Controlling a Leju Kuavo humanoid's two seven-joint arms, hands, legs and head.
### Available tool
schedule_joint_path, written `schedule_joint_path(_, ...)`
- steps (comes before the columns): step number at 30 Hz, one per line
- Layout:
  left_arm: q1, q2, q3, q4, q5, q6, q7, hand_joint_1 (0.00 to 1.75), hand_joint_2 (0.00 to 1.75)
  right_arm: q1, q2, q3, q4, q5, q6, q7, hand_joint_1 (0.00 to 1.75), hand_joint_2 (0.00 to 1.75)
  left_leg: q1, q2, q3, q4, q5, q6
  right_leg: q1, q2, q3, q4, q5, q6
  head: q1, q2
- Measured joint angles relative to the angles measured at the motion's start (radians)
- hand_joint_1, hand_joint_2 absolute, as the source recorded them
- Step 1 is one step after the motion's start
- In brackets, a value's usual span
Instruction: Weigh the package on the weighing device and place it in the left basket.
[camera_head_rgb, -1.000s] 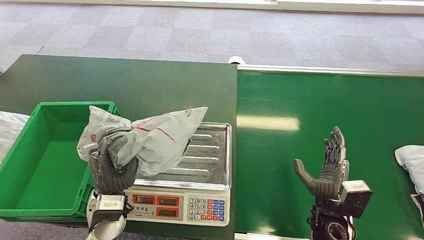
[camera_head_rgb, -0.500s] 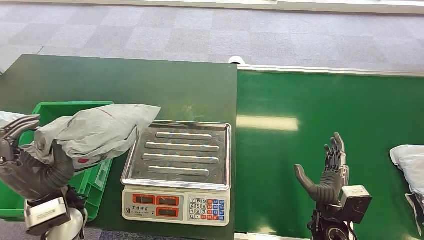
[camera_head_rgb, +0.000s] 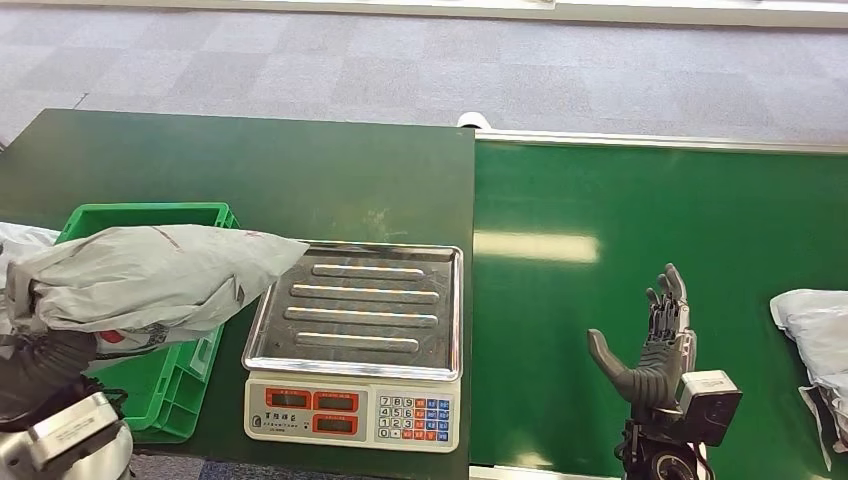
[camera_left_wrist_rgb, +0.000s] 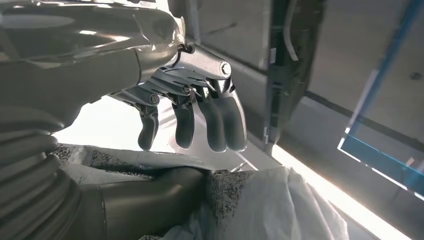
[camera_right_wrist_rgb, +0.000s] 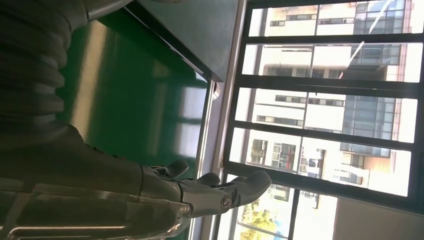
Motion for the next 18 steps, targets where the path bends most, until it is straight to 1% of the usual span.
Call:
schedule_joint_path(2,-0.004,-0.009,0.025,-0.003,-0.097,0.000,0.000,1.75,1.75,0.003,0.000,0.001,-0.001,0.000,0.000,0.000,0.00,1.75,0.000,0.000,0.000,0.000,0.000,0.000,0.000,0.000,0.000,0.000,0.000,0.000,0.000,0.000)
schedule_joint_path(5,-0.008,-0.023,0.069,0.027,-0.150,0.000,0.006,1.75,1.75,0.019,0.000,0.001,-0.016,0.003,-0.004,0.000,0.00,1.75,0.000,0.000,0.000,0.000,0.000,0.000,0.000,0.000,-0.001,0.000,0.000,0.000,0.000,0.000)
schedule_joint_path(7,-0.018,-0.034,0.105,0.085,-0.171,0.000,0.016,1.75,1.75,0.033,0.000,0.000,-0.030,0.013,-0.006,0.002,0.00,1.75,0.000,0.000,0.000,0.000,0.000,0.000,0.000,0.000,-0.001,0.000,0.000,0.000,0.000,0.000)
schedule_joint_path(10,-0.043,-0.057,0.172,0.218,-0.205,0.000,0.014,1.75,1.75,0.047,0.003,-0.003,-0.049,0.034,-0.006,0.008,0.00,1.75,0.000,0.001,0.000,0.000,0.000,0.000,0.000,0.001,0.000,0.000,0.000,0.000,0.000,0.000)
schedule_joint_path(12,-0.061,-0.072,0.230,0.308,-0.218,0.000,0.008,1.75,1.75,0.051,0.006,-0.003,-0.054,0.042,-0.005,0.010,0.00,1.75,0.000,0.003,0.000,0.000,0.000,0.000,0.000,0.002,0.000,0.000,0.000,0.000,0.000,0.000)
schedule_joint_path(14,-0.088,-0.084,0.308,0.384,-0.232,0.000,0.006,1.75,1.75,0.053,0.009,-0.003,-0.056,0.046,-0.003,0.011,0.00,1.75,0.000,0.004,0.000,0.000,0.000,0.000,0.000,0.003,0.000,0.000,0.000,0.000,0.000,0.000)
schedule_joint_path(16,-0.116,-0.089,0.392,0.440,-0.234,0.000,0.004,1.75,1.75,0.053,0.011,-0.003,-0.056,0.048,-0.001,0.012,0.00,1.75,0.000,0.004,0.001,0.000,0.000,0.000,0.000,0.003,-0.001,0.000,0.000,0.000,0.000,0.000)
schedule_joint_path(18,-0.134,-0.088,0.456,0.483,-0.229,0.000,0.003,1.75,1.75,0.054,0.012,-0.003,-0.056,0.048,-0.001,0.012,0.00,1.75,0.000,0.004,0.001,0.000,0.000,0.000,0.000,0.003,-0.001,0.000,0.000,0.000,0.000,0.000)
